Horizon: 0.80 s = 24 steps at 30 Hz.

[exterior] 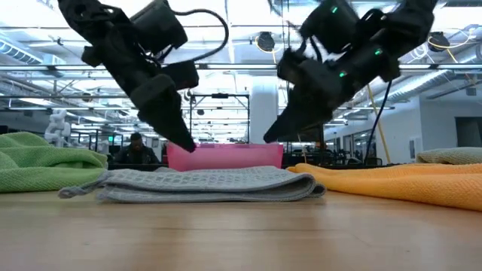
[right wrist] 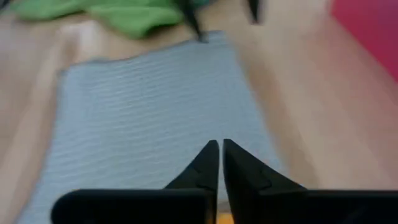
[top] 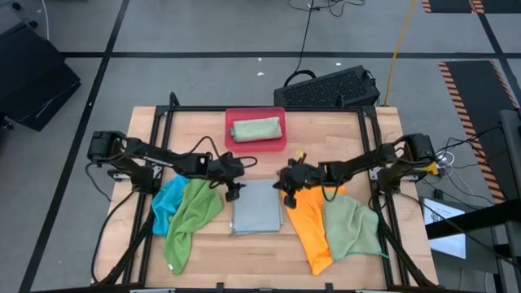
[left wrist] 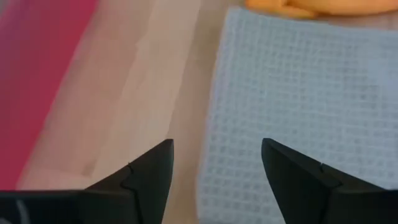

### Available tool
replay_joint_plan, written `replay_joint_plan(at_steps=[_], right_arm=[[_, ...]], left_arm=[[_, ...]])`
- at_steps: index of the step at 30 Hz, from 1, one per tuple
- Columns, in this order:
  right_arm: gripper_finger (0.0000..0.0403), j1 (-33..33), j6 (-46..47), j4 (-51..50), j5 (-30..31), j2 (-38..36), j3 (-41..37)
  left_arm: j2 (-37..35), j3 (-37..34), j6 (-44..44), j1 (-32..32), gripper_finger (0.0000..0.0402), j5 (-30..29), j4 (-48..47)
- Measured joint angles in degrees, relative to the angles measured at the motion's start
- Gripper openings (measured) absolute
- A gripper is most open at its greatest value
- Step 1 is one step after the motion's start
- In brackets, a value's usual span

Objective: Fold microfiber towels
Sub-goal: Fold the gray towel

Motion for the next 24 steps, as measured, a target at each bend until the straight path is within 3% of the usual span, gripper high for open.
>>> replay_joint_plan(at_steps=[5,12,20,24], right_arm=[[0.0084,-3.7,2.6,-2.6,-2.2,1.3,0.0],[0.0166,-6.3,4.8,3.0,-7.7,5.3,0.0],[0.0163,-7.3,5.6,6.4,-8.0,10.1,0.2],[0.0159,-7.5,5.8,7.0,-11.4,12.5,2.2]], left_arm=[[2.4,-0.1,-1.1,3.2,0.0246,3.3,-3.1],[6.6,0.0,-0.7,4.0,0.0233,8.5,-1.9],[7.0,0.0,1.5,4.0,0.0134,8.2,-1.7],[7.0,0.0,2.7,4.0,0.0086,9.7,-1.5]])
